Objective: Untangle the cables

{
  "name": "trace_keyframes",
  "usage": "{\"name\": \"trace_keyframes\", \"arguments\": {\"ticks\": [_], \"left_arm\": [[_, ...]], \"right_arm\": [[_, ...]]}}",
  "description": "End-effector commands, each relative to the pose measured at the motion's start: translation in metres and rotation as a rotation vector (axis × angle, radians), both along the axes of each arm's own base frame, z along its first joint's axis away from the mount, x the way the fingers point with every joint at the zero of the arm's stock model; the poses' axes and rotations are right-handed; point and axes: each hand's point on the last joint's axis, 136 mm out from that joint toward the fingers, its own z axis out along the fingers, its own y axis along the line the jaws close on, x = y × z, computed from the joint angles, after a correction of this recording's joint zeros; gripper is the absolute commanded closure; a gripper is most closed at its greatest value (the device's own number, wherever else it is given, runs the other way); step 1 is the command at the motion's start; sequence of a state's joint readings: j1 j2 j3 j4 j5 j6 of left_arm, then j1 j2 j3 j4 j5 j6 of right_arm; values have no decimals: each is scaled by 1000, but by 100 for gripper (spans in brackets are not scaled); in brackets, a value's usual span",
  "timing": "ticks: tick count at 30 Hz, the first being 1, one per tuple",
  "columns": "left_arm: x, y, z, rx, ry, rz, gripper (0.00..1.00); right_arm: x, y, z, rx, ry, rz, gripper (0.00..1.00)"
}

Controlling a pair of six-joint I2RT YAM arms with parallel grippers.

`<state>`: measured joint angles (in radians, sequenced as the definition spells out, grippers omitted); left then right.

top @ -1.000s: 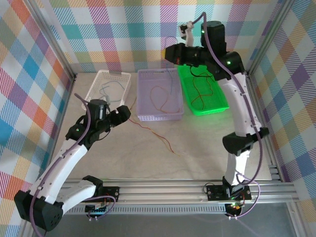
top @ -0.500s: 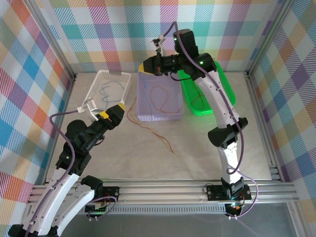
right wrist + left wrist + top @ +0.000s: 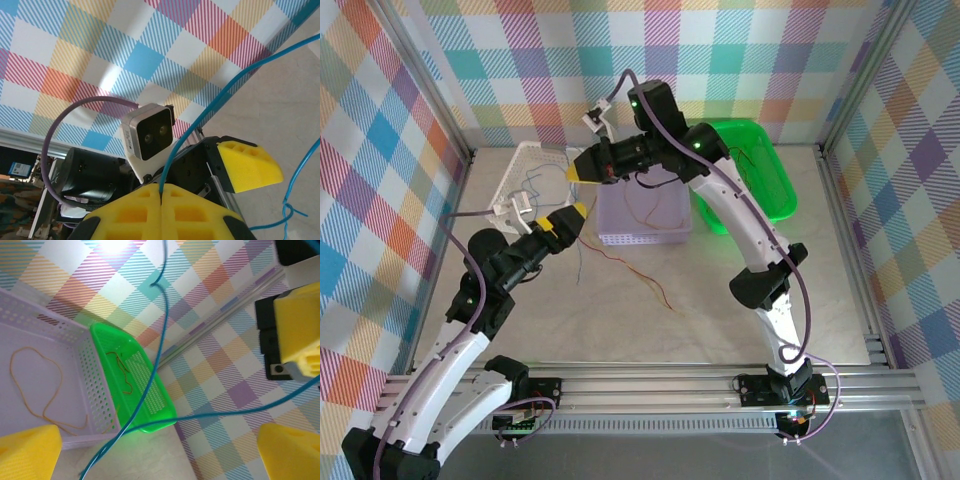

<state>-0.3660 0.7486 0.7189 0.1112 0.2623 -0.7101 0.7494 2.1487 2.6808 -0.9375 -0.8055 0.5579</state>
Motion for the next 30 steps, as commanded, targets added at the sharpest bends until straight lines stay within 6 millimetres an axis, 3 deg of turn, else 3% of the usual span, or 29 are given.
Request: {"name": "trace_keyframes", "arguments": {"ticks": [1, 8, 11, 30], "left_arm": [[-9, -4, 41, -24, -120, -30, 0], [-8, -5, 47, -32, -131, -34, 1], [-7, -7, 43, -33, -124, -44, 7], [-6, -3, 39, -16, -115, -18, 87]], "right_arm": [[-11, 3, -5, -12, -3, 34, 100], [-21, 12, -13, -33, -1, 51, 100], [-24, 14, -13, -32, 4, 56, 100], [-26, 18, -28, -85, 1, 41, 100]]}}
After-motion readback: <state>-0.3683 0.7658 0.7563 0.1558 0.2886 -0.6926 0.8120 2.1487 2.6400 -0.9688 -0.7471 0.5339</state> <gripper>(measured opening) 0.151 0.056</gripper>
